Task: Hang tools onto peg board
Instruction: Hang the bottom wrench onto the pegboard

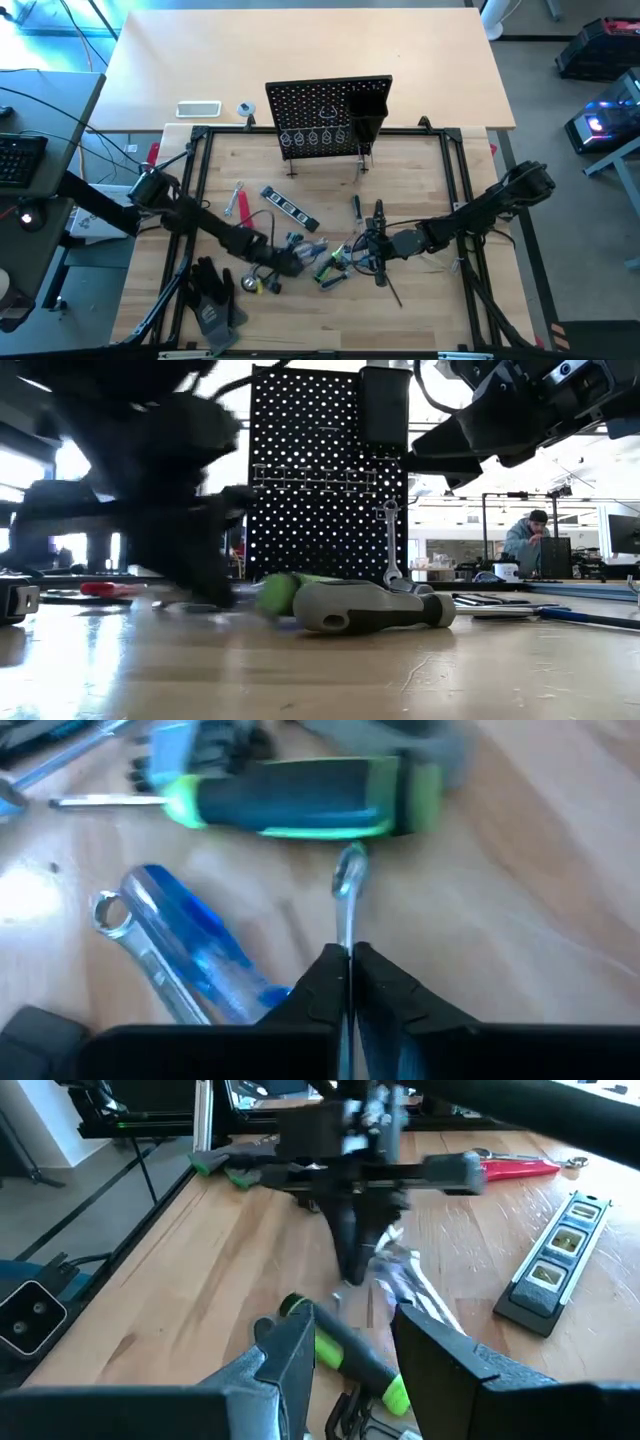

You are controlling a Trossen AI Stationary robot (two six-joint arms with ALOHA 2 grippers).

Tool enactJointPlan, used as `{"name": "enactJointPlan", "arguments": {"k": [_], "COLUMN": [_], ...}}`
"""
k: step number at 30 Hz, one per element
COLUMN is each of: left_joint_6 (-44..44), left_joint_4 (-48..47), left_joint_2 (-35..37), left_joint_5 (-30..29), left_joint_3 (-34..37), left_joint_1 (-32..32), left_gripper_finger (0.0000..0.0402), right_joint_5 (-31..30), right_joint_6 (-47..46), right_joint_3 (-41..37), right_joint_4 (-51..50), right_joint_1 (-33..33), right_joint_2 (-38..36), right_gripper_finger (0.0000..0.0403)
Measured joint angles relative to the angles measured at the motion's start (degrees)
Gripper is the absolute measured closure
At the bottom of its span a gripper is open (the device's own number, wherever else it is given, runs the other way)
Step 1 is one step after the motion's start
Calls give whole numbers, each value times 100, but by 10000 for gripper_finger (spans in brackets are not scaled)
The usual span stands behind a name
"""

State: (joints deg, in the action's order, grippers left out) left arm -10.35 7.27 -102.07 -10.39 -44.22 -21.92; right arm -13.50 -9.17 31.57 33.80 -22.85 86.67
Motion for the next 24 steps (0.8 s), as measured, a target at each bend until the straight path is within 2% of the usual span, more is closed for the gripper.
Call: {"name": "enactJointPlan", "arguments": {"k": [6,16,24], "left_joint_6": [-67,-86,-44], "left_joint_4": [733,547,395], "left_joint_2": [-308,-318,-331], "left_joint_5": [429,538,502], "left_joint_3": [-34,-298,-318], "left_joint_1": [356,509,643], "left_gripper_finger": [396,396,397], "right_joint_5": [-2,19,30], "right_joint_6": [-1,-61,-323], "right_joint_3": [-2,-2,-2], "right_joint_4": [-15,-33,124], "right_joint_1": [0,0,0], "right_joint_2": [-2,20,494], "right_gripper_finger": [269,269,269]}}
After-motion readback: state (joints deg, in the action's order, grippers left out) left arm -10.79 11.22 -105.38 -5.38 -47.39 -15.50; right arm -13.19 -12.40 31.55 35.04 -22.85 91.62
